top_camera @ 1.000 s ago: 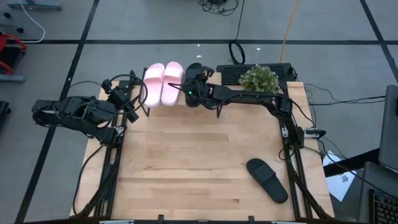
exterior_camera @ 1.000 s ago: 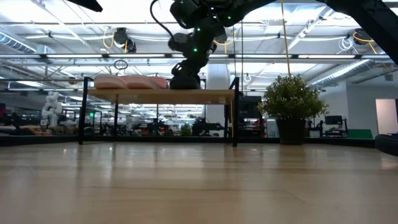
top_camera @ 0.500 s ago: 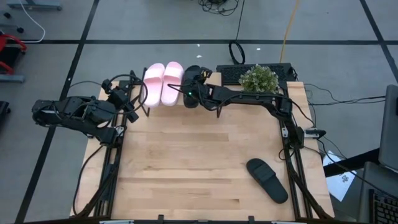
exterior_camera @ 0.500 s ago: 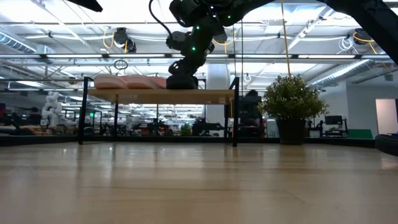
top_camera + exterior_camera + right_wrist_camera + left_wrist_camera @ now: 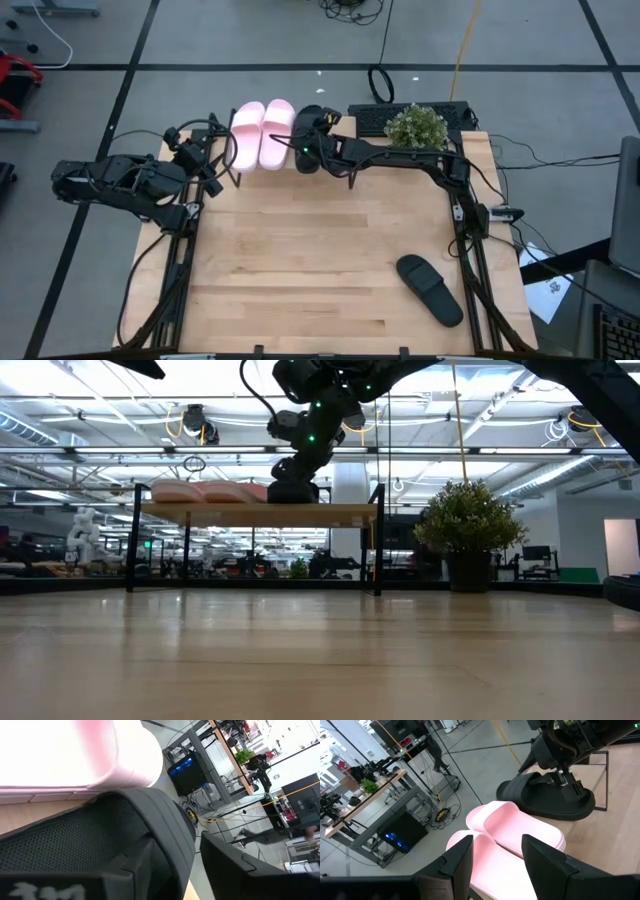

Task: Pick and place slides into the shelf
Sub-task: Put the top black slides on the shelf, then put the black slides on the shelf

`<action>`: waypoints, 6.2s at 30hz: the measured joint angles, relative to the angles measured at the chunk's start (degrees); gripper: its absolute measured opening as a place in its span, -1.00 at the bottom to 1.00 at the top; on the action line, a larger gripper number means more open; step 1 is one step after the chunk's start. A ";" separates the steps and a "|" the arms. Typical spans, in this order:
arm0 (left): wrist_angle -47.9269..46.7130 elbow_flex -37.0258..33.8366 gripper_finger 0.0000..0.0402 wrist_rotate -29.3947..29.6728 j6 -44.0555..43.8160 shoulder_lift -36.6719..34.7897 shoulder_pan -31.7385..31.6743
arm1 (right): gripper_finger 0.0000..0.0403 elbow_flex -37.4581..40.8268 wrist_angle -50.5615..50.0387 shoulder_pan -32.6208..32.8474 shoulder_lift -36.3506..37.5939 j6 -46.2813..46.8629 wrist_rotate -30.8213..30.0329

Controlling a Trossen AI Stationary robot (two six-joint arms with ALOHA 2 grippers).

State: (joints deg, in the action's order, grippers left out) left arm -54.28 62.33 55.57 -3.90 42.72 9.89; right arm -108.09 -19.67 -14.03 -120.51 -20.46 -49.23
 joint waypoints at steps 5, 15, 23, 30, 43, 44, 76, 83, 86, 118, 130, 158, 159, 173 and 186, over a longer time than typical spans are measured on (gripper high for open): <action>0.00 0.00 -0.13 0.00 -0.05 0.00 0.00 | -0.09 0.00 0.47 1.06 0.00 -0.65 -0.20; 0.00 0.00 -0.13 -0.09 -0.05 0.01 0.00 | 0.03 0.00 1.75 4.05 0.02 -3.72 -1.11; 0.00 0.00 -0.13 -0.17 -0.05 0.00 0.00 | 0.05 0.00 3.78 4.52 0.02 -7.70 -4.68; -0.55 0.00 -0.13 -0.20 -0.05 0.01 0.01 | 0.05 0.00 5.34 2.42 0.02 -8.86 -4.64; -2.21 0.00 -0.13 -0.17 -1.20 0.00 0.00 | 0.05 0.00 6.84 0.99 0.04 -11.98 -4.57; -2.21 0.01 -0.13 -0.17 -1.23 0.01 0.01 | 0.05 0.00 7.43 0.86 0.04 -12.44 -4.55; -2.56 0.02 -0.13 -0.15 -1.42 0.01 0.01 | 0.04 0.00 12.03 -2.57 0.04 -17.74 -1.45; -2.56 0.02 -0.13 -0.15 -1.47 0.01 0.01 | 0.04 0.00 15.84 -2.87 0.04 -19.51 -1.34; -2.56 0.02 -0.13 -0.15 -1.58 0.01 0.02 | 0.04 0.00 16.90 -2.87 0.09 -20.79 -0.08; -2.66 0.02 -0.13 -0.15 -1.53 0.01 0.02 | 0.04 0.00 25.92 -1.19 0.09 -31.42 -5.18; -4.50 0.02 -0.13 -0.15 -3.07 0.00 0.01 | 0.04 -0.06 50.78 7.51 0.11 -65.65 -22.39; -12.44 0.02 -0.13 -2.05 -13.25 0.02 0.02 | 0.04 0.03 33.32 44.11 16.29 -61.00 -30.45; -12.44 0.02 -0.13 -2.07 -13.63 0.02 0.02 | 0.04 0.43 32.86 44.51 17.36 -59.67 -30.91; -12.02 0.02 -0.13 -3.04 -16.18 0.02 0.02 | 0.04 33.53 32.25 45.78 44.09 -52.17 -34.68; -6.02 0.02 -0.13 -3.02 -14.88 0.02 0.02 | 0.04 51.13 41.25 45.76 63.89 -44.46 -30.54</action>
State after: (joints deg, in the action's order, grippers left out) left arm -60.31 62.35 52.55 -18.78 42.74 9.91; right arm -56.96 21.59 31.73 -56.61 -64.92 -79.77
